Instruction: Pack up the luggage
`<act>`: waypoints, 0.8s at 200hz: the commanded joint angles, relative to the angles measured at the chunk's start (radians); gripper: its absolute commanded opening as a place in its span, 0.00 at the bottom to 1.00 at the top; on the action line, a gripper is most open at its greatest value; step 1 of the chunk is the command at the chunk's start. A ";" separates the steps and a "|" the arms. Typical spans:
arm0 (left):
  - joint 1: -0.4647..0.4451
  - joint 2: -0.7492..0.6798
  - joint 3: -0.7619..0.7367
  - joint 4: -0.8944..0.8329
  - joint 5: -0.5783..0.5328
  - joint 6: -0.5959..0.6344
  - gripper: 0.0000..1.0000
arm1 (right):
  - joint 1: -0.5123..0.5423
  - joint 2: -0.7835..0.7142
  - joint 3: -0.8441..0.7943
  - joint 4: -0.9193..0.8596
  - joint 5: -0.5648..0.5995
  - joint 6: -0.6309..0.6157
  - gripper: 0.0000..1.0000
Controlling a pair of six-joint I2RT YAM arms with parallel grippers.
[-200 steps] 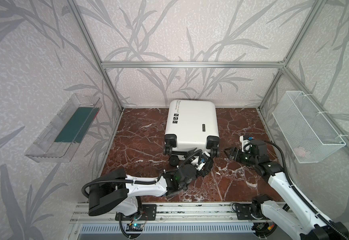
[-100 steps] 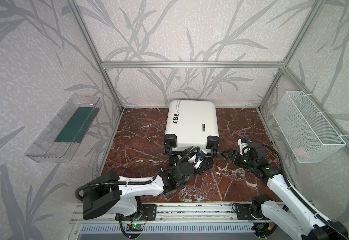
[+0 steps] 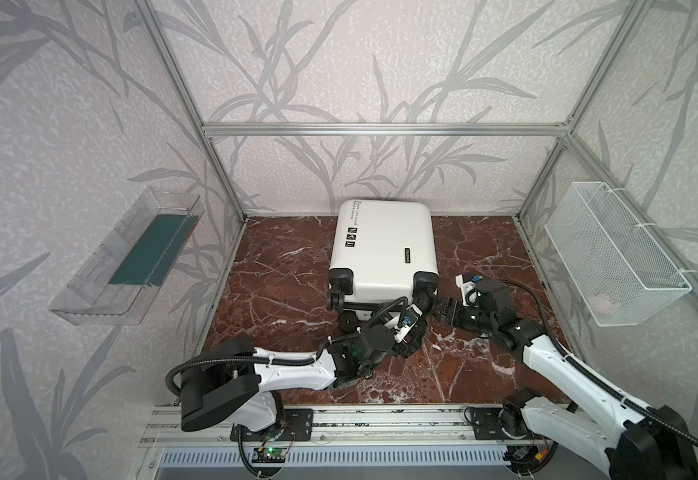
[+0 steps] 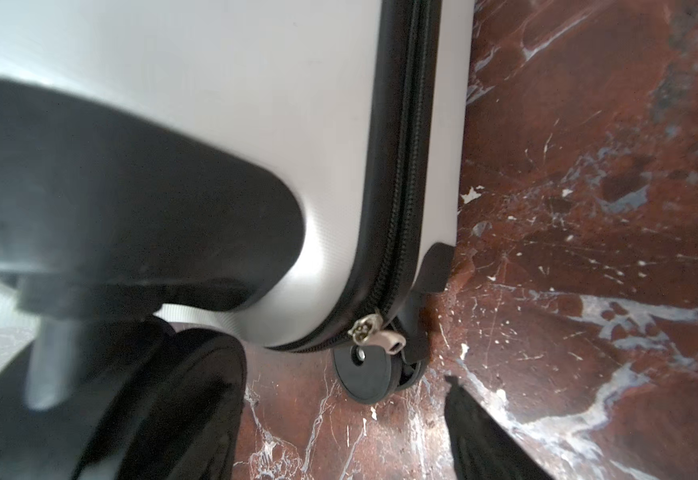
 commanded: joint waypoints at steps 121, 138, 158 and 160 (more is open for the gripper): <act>0.016 0.201 0.156 0.222 -0.132 0.104 0.99 | 0.005 -0.051 0.047 -0.049 0.039 -0.039 0.73; 0.031 0.199 0.155 0.234 -0.143 0.111 1.00 | 0.006 -0.061 0.048 -0.052 0.049 -0.040 0.73; 0.046 0.181 0.143 0.249 -0.150 0.123 0.99 | 0.003 -0.083 0.050 -0.075 0.082 -0.079 0.73; 0.047 0.177 0.142 0.250 -0.150 0.125 0.99 | 0.002 -0.086 0.051 -0.079 0.086 -0.081 0.73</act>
